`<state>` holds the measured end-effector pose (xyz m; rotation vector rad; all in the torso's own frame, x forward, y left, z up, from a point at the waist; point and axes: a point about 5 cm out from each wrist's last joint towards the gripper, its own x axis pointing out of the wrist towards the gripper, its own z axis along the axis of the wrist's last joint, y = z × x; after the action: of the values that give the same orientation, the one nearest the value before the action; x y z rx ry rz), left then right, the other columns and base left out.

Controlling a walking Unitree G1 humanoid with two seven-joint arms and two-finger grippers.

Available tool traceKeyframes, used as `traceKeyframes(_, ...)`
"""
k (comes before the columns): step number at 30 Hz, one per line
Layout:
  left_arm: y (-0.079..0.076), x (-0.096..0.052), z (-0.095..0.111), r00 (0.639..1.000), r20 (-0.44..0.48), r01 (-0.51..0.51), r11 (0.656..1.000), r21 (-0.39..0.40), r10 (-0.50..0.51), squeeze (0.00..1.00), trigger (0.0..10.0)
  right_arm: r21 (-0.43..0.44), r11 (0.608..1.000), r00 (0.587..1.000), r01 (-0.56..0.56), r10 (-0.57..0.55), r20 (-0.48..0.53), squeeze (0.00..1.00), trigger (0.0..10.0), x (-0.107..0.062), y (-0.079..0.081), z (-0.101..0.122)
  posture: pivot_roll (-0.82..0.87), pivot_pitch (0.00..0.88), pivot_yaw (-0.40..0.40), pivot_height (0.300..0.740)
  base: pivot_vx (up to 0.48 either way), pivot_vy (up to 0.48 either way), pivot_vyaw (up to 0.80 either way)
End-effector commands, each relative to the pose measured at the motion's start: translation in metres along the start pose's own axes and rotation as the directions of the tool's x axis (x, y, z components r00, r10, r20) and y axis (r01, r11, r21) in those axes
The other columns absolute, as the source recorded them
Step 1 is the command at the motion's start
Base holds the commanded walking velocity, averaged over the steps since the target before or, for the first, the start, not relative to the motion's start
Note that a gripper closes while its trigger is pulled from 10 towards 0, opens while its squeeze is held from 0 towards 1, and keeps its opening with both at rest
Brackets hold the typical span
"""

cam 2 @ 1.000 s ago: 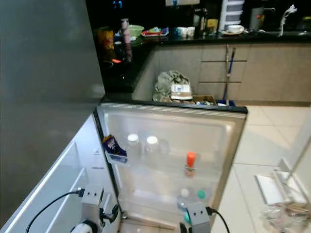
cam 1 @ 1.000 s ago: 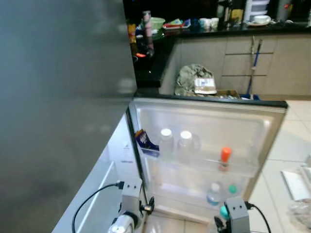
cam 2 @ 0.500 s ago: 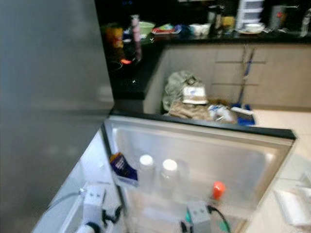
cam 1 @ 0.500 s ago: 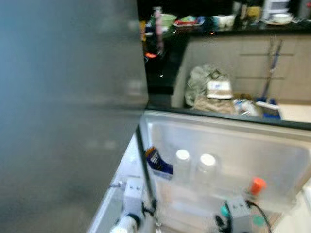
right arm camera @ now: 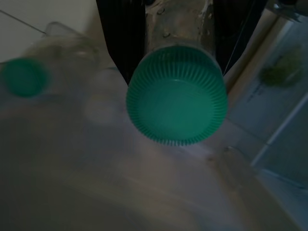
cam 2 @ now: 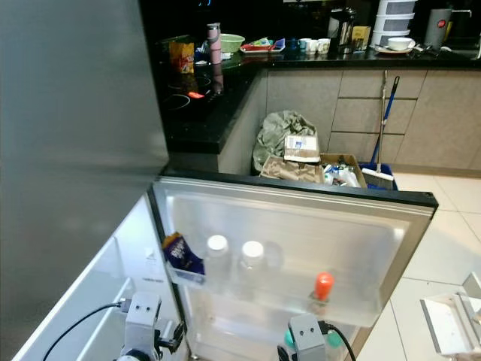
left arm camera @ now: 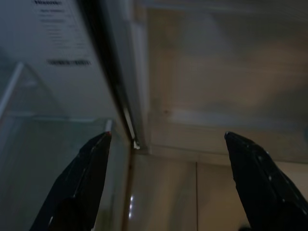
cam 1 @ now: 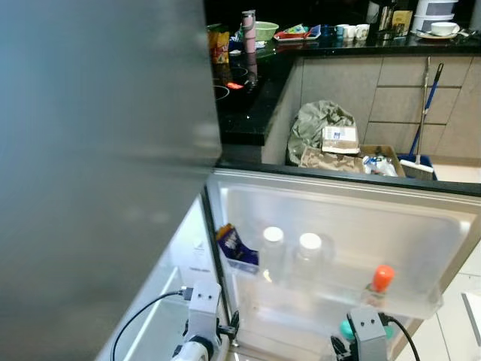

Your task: Restocking fridge

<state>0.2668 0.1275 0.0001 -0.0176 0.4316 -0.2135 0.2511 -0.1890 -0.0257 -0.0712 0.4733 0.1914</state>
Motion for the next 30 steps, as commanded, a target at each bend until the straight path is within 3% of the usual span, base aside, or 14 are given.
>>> traceKeyframes(1,0.005,0.0,-0.001,1.0,-0.011,-0.023,1.0,0.011,0.023,0.0,10.0,-0.004,1.0,1.0,-0.006,0.006,0.01,0.0,10.0,0.0,0.002,0.001,0.0,0.089,0.063,0.74,0.0,0.0,0.0)
traceKeyframes(14,0.007,-0.001,0.0,0.999,-0.009,-0.048,0.999,0.017,0.048,0.0,10.0,-0.052,0.997,0.998,-0.051,0.053,0.046,0.0,10.0,0.007,0.005,0.015,0.0,0.104,0.051,0.74,0.0,0.0,0.0)
traceKeyframes(20,0.008,-0.002,-0.002,0.999,-0.021,-0.047,0.998,0.028,0.048,0.0,10.0,-0.016,0.996,0.993,-0.087,0.088,0.075,0.0,10.0,0.01,0.01,0.022,0.01,0.109,0.049,0.74,0.0,0.0,0.0)
traceKeyframes(30,0.012,-0.006,-0.005,0.997,-0.024,-0.069,0.997,0.019,0.069,0.0,10.0,-0.086,0.981,0.977,-0.174,0.183,0.108,0.0,10.0,0.015,0.023,0.034,0.02,0.12,0.031,0.715,0.0,0.0,0.0)
